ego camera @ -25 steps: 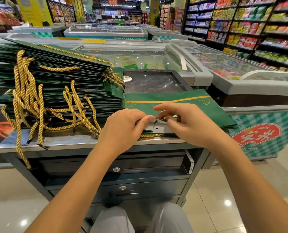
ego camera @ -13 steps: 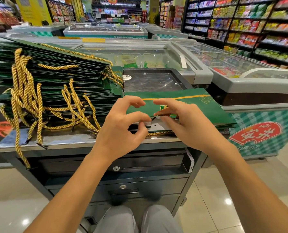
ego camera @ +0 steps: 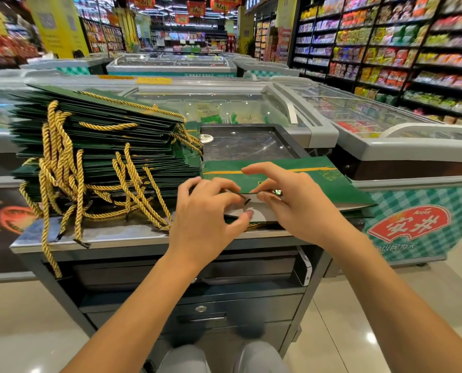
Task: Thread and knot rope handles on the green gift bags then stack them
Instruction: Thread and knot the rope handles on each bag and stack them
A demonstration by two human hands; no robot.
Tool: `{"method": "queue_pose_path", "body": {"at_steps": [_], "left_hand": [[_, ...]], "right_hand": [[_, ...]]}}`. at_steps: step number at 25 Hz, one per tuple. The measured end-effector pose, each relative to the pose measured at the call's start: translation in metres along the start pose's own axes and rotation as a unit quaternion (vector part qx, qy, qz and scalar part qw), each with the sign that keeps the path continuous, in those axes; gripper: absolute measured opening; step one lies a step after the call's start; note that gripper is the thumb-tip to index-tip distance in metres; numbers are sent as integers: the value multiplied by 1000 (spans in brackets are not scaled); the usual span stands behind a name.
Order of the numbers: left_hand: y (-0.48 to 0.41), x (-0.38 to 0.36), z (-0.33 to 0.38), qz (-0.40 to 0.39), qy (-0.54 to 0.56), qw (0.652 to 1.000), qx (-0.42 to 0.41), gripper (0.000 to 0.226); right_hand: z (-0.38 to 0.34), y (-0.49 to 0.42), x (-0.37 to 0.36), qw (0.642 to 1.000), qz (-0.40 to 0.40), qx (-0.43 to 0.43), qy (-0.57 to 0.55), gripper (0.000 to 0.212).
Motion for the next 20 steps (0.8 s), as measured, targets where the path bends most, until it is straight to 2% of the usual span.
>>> {"method": "queue_pose_path", "body": {"at_steps": [5, 12, 17, 20], "left_hand": [[-3, -4, -5, -20, 49, 996, 71, 12], [-1, -1, -11, -99, 176, 979, 29, 15], [1, -2, -10, -146, 151, 978, 5, 16], [-2, 0, -12, -185, 191, 963, 40, 19]], "right_hand": [[0, 1, 1, 1000, -13, 1, -15, 43], [5, 3, 2, 998, -23, -19, -49, 39], [20, 11, 7, 994, -29, -42, -95, 43], [24, 13, 16, 991, -10, -44, -127, 40]]}}
Point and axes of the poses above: each hand's wrist, its own y-axis away from the middle knuckle, its own x-axis out of the back of the hand, z = x × y, the point moved 6 cm from there along -y, towards the middle knuckle, and after that the axes turned 12 degrees about -y, right-handed, at the moved point
